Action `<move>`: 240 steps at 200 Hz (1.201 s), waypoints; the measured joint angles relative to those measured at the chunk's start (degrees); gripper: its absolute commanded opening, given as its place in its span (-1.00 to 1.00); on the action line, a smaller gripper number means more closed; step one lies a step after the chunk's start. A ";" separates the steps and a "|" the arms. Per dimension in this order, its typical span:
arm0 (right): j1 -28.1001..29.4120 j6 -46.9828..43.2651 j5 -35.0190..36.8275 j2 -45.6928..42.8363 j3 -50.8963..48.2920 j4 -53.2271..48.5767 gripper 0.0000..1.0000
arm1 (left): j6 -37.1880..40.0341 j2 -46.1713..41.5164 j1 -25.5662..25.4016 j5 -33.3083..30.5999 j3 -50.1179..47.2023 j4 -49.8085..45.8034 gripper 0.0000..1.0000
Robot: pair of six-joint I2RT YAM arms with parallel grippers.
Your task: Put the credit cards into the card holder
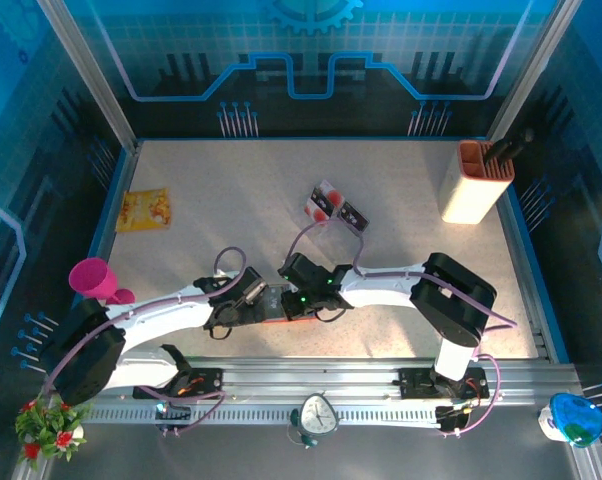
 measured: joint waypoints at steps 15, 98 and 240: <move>0.02 0.00 0.00 0.42 0.35 -0.02 -1.00 | 0.02 0.37 0.00 -0.02 0.26 -0.13 0.99; 0.02 -0.24 0.70 0.44 1.40 -1.53 -1.00 | -0.02 -2.16 0.04 -0.87 0.57 -1.49 0.99; 0.42 -0.66 1.31 0.28 3.10 -2.99 -1.00 | 3.19 1.14 4.96 -1.81 2.14 -1.60 0.99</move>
